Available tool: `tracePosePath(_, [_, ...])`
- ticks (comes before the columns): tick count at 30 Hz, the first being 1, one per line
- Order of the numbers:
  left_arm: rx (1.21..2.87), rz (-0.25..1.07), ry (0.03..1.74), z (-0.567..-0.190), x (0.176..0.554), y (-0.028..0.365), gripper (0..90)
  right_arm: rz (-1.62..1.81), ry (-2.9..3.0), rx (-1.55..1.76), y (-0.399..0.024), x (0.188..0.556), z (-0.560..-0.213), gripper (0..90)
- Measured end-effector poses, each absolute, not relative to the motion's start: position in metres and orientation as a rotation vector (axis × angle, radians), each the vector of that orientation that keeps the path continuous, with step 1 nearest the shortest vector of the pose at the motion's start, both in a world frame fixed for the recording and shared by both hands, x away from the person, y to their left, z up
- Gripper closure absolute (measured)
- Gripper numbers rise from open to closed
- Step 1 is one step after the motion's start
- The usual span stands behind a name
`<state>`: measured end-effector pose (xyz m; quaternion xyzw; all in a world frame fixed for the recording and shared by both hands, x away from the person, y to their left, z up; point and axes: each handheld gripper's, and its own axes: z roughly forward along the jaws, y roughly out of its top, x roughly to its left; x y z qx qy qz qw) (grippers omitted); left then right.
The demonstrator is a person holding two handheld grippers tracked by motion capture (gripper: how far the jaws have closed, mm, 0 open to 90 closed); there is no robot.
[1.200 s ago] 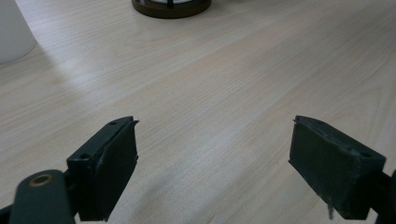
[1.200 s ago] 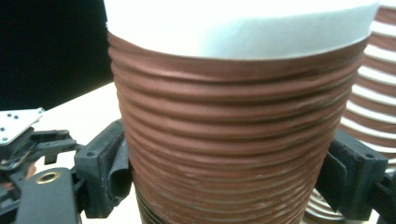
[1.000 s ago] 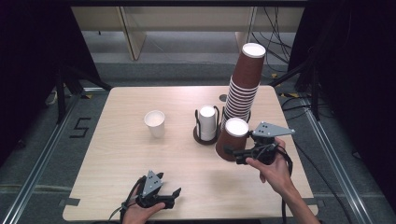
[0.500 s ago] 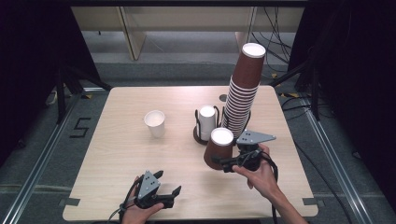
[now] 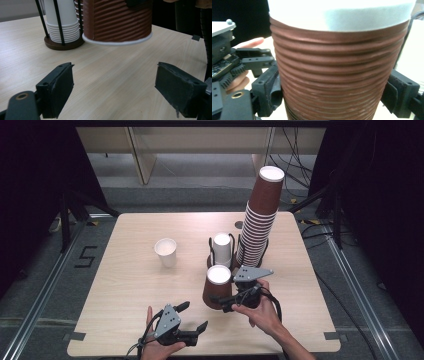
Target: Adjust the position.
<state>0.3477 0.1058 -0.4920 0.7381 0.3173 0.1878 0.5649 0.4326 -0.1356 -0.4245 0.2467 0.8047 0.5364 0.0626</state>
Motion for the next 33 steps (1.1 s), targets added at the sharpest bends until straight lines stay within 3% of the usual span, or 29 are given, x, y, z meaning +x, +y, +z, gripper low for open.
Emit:
tracePosePath(8, [1.723, 0.502, 0.775, -0.493, 0.353, 0.099, 14.5, 1.624, 2.435, 0.722, -0.119, 0.422, -0.428, 16.9])
tracePosePath(33, [1.654, 0.354, 0.763, -0.488, 0.357, 0.101, 14.4, 1.643, 2.455, 0.712, -0.118, 0.421, -0.432, 17.3])
